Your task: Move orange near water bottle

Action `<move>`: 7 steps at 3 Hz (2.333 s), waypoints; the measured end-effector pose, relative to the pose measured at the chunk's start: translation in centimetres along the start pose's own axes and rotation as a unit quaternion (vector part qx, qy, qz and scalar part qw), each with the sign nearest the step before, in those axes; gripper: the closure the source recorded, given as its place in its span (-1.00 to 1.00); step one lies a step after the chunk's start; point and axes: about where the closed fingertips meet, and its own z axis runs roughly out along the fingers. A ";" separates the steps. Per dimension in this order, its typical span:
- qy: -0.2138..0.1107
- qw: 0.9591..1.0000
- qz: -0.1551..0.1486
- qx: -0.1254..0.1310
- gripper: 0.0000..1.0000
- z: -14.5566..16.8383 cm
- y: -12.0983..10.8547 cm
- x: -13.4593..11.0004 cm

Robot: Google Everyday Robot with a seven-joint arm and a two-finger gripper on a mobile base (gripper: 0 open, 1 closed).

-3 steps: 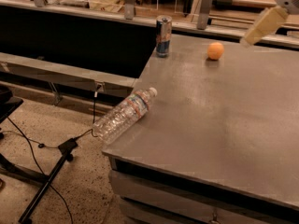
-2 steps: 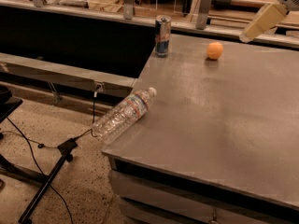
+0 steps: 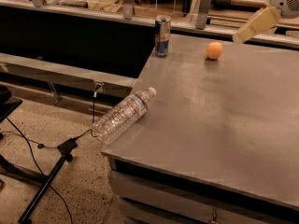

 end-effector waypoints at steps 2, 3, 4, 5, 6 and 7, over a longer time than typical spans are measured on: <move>-0.102 0.975 0.166 -0.105 -1.00 6.3 2.5 -1.5; -0.134 0.969 0.184 -0.094 -1.00 8.1 3.2 -1.7; -0.150 0.966 0.197 -0.075 -1.00 10.0 2.8 -1.9; -0.159 0.973 0.163 -0.048 -1.00 9.2 2.5 -1.9; -0.176 0.980 0.091 -0.008 -1.00 10.9 1.9 -1.3; -0.177 0.983 0.052 0.014 -1.00 12.8 1.2 -0.7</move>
Offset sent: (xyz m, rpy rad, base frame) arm 0.0345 0.0807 -0.0659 0.6176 0.1723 -0.0821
